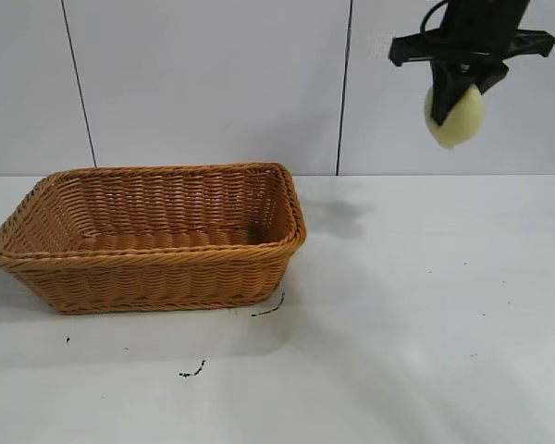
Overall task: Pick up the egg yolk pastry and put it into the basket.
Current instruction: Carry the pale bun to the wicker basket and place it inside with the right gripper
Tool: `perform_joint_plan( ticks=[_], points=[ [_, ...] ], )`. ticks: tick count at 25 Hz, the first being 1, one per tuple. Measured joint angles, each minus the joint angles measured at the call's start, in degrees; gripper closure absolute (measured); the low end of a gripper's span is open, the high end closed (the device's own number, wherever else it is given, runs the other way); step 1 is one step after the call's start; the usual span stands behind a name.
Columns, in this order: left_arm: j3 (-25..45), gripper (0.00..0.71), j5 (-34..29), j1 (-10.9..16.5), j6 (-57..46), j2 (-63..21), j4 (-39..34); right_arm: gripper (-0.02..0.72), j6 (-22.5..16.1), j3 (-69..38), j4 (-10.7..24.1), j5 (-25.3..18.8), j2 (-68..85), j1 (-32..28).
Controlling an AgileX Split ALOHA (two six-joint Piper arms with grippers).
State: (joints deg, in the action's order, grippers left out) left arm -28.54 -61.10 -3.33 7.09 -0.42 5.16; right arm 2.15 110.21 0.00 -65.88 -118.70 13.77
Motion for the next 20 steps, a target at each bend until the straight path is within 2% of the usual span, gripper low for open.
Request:
perform_joint_plan(
  ticks=[5, 13, 16, 20],
  points=[
    [0.00, 0.015, 0.00, 0.00, 0.00, 0.00, 0.00, 0.638, -2.69, 0.26, 0.00, 5.71, -0.48, 8.96],
    [0.00, 0.015, 0.00, 0.00, 0.00, 0.00, 0.00, 0.638, -3.32, 7.17, -0.86, 14.67, -9.14, 22.92],
    [0.00, 0.015, 0.00, 0.00, 0.00, 0.00, 0.00, 0.638, -3.37, 9.66, -0.99, 17.55, -13.91, 25.59],
    [0.00, 0.015, 0.00, 0.00, 0.00, 0.00, 0.00, 0.633, -3.44, 9.97, -1.05, 21.19, -20.04, 26.31]
  ],
)
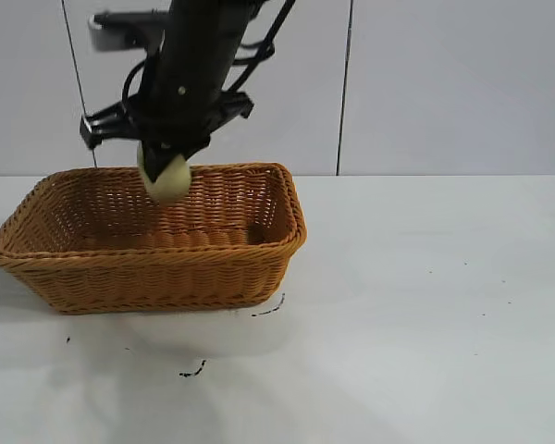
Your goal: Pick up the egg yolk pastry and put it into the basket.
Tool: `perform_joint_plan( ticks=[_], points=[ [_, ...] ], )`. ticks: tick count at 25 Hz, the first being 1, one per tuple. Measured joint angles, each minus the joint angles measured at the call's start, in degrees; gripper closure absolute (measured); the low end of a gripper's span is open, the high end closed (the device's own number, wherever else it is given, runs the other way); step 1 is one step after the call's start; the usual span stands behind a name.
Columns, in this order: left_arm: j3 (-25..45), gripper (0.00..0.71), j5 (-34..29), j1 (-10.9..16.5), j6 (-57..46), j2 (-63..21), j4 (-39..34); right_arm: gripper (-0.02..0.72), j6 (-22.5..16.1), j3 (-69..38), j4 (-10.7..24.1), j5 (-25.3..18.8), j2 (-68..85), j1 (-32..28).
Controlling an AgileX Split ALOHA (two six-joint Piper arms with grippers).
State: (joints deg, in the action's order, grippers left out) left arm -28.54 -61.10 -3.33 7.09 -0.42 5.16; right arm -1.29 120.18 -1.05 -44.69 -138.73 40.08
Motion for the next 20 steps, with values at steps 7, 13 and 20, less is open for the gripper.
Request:
perform_joint_plan(
  ticks=[7, 13, 20],
  points=[
    [0.00, 0.015, 0.00, 0.00, 0.00, 0.00, 0.00, 0.270, -0.58, 0.48, 0.17, 1.95, -3.48, 0.00],
    [0.00, 0.015, 0.00, 0.00, 0.00, 0.00, 0.00, 0.073, -1.25, 6.56, 0.61, -3.60, -1.20, -0.81],
    [0.00, 0.015, 0.00, 0.00, 0.00, 0.00, 0.00, 0.067, -2.08, 13.84, 1.05, -14.85, 0.88, -9.92]
  ],
)
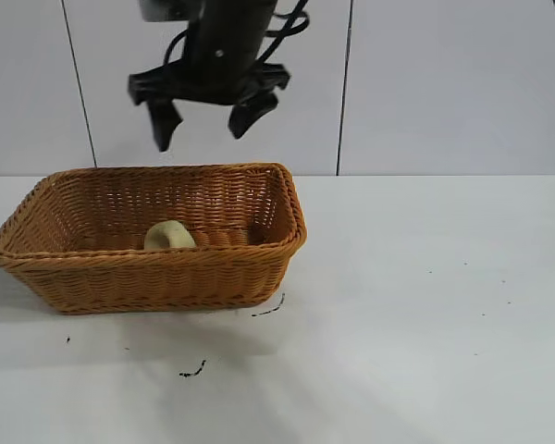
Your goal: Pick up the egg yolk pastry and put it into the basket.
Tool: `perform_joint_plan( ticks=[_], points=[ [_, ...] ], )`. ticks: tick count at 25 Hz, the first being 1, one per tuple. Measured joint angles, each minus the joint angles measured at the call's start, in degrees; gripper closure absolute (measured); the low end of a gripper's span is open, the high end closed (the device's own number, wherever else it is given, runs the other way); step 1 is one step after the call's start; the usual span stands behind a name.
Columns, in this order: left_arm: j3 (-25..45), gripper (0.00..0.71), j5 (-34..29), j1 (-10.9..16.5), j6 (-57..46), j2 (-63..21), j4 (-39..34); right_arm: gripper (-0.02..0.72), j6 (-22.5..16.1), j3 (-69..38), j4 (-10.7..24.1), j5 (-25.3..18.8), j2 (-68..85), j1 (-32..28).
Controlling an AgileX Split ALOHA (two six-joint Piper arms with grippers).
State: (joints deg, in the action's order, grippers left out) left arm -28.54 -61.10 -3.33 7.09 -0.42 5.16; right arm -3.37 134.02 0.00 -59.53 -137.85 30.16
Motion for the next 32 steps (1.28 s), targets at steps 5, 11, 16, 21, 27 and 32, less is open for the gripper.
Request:
perform_joint_plan(
  ticks=[5, 11, 16, 21, 27, 32],
  points=[
    [0.00, 0.015, 0.00, 0.00, 0.00, 0.00, 0.00, 0.067, 0.25, 0.33, 0.57, -4.90, -0.05, -10.16],
    [0.00, 0.015, 0.00, 0.00, 0.00, 0.00, 0.00, 0.068, 2.41, 0.33, 1.07, -9.23, -0.05, -20.20],
    [0.00, 0.015, 0.00, 0.00, 0.00, 0.00, 0.00, 0.070, 2.78, 0.33, 1.13, -10.02, 0.01, -24.82],
    [0.00, 0.015, 0.00, 0.00, 0.00, 0.00, 0.00, 0.070, 2.78, 0.20, 1.13, -10.12, 1.74, -26.56],
    [0.00, 0.015, 0.00, 0.00, 0.00, 0.00, 0.00, 0.071, 2.78, -10.16, 3.16, -10.07, 12.57, -27.01],
    [0.00, 0.015, 0.00, 0.00, 0.00, 0.00, 0.00, 0.071, 2.78, -28.65, 3.55, -10.07, 28.53, -27.01]
  ],
)
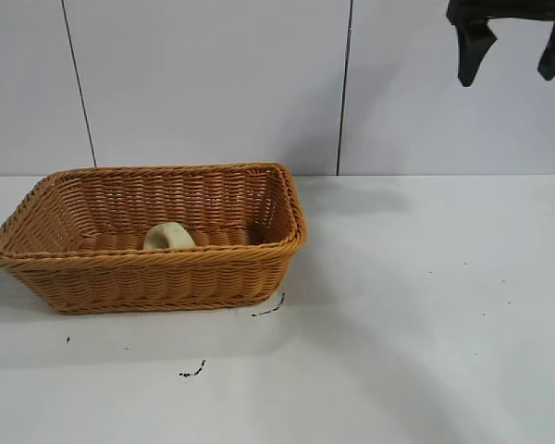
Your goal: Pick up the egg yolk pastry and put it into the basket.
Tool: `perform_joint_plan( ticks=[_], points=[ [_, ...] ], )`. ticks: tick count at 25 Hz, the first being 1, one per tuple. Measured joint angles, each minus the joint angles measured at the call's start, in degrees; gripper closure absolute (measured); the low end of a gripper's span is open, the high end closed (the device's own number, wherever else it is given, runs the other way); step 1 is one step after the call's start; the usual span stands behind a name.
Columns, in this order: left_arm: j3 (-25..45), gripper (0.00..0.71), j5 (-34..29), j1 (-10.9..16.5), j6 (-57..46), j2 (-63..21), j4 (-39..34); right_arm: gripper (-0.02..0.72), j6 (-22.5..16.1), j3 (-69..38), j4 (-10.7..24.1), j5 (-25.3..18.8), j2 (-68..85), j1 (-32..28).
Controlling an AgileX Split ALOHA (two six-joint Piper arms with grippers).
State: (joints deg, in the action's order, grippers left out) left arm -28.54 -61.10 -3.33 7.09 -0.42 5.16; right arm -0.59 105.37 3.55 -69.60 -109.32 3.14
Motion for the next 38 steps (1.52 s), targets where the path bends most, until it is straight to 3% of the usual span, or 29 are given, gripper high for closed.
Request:
perform_joint_plan(
  ticks=[10, 17, 22, 29, 38],
  points=[
    [0.00, 0.015, 0.00, 0.00, 0.00, 0.00, 0.00, 0.071, 0.00, -37.22, -1.68, 0.15, 39.37, 0.00],
    [0.00, 0.015, 0.00, 0.00, 0.00, 0.00, 0.00, 0.071, 0.00, -57.52, -3.55, 7.61, 67.81, 0.00],
    [0.00, 0.015, 0.00, 0.00, 0.00, 0.00, 0.00, 0.071, 0.00, -68.93, -4.10, 9.64, 88.15, 0.00],
    [0.00, 0.015, 0.00, 0.00, 0.00, 0.00, 0.00, 0.071, 1.06, -76.69, -3.99, 10.39, 106.85, 0.00],
    [0.00, 0.015, 0.00, 0.00, 0.00, 0.00, 0.00, 0.071, 1.28, -76.72, -3.99, 10.54, 109.57, 0.00]
  ],
)
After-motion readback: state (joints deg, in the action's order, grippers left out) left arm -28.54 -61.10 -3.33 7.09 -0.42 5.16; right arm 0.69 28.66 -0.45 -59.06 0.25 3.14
